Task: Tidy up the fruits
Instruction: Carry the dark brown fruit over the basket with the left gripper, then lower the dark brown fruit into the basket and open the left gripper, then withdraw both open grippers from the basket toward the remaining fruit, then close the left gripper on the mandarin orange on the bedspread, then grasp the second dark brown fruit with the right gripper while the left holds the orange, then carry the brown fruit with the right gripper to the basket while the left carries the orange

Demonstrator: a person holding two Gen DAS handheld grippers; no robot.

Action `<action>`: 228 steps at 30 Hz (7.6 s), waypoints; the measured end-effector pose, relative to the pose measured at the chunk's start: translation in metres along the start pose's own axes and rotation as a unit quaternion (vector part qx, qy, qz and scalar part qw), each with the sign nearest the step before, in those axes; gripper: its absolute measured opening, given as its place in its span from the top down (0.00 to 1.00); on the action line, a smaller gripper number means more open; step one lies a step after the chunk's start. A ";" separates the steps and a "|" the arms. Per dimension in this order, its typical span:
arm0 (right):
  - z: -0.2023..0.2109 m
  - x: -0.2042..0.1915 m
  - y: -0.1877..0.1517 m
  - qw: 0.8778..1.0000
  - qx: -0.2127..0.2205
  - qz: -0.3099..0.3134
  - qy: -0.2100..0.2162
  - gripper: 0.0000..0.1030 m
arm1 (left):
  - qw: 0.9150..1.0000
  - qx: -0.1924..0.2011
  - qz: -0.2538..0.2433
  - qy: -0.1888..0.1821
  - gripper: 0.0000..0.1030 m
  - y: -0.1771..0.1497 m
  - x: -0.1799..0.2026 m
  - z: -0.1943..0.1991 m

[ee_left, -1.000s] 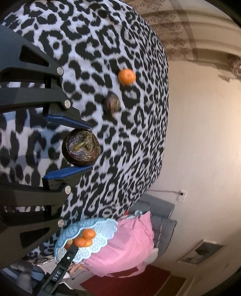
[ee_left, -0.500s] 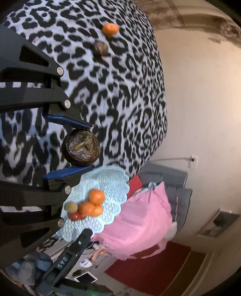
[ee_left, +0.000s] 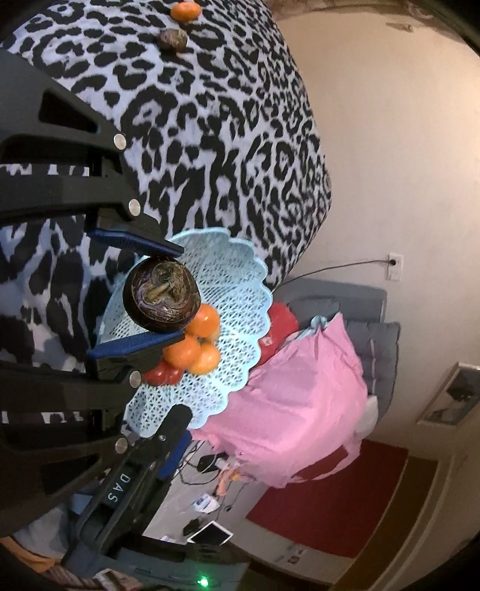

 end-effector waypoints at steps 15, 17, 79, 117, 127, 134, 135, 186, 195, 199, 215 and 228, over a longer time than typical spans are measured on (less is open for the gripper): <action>0.001 0.000 -0.004 1.000 -0.003 0.001 0.000 0.50 | 1.000 -0.018 0.000 0.003 0.51 -0.010 -0.006 -0.012; 0.001 -0.001 -0.004 1.000 -0.002 0.001 0.000 0.50 | 1.000 -0.019 0.002 0.003 0.51 -0.011 -0.008 -0.011; -0.015 -0.143 0.001 0.991 -0.018 0.108 0.072 0.26 | 0.976 0.063 0.142 0.151 0.17 -0.016 -0.174 0.070; -0.056 -0.204 -0.043 0.972 -0.104 0.152 0.148 0.20 | 0.932 0.058 0.263 0.244 0.17 0.019 -0.332 0.059; -0.058 -0.205 -0.044 0.971 -0.106 0.159 0.143 0.20 | 0.931 0.037 0.257 0.257 0.32 0.035 -0.357 0.027; -0.061 -0.208 -0.046 0.970 -0.110 0.165 0.138 0.20 | 0.930 0.031 0.253 0.266 0.53 0.031 -0.365 0.015; -0.061 -0.208 -0.047 0.970 -0.110 0.165 0.138 0.20 | 0.930 0.033 0.253 0.263 0.56 0.031 -0.365 0.016; -0.217 -0.390 -0.016 0.927 -0.141 0.309 0.160 0.58 | 0.911 0.107 0.312 0.247 0.62 0.023 -0.382 0.068; -0.201 -0.374 -0.020 0.933 -0.142 0.294 0.151 0.58 | 0.916 0.105 0.303 0.240 0.62 0.023 -0.376 0.066; -0.185 -0.364 -0.027 0.933 -0.145 0.292 0.155 0.58 | 0.921 0.106 0.294 0.233 0.62 0.025 -0.370 0.064; -0.112 -0.317 -0.021 0.948 -0.121 0.248 0.159 0.58 | 0.940 0.126 0.234 0.212 0.62 0.037 -0.323 0.072; -0.079 -0.292 -0.018 0.957 -0.109 0.222 0.154 0.58 | 0.952 0.130 0.200 0.192 0.62 0.040 -0.287 0.072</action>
Point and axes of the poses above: each gripper's, at about its wrist camera, not at the fingertips, and z roughly against the way its jaws point, x to its right, y to its top, the point moved 4 cm from there along -z, roughly the way its jaws point, and after that the axes turned 9 degrees about z, right-handed, at the moved point
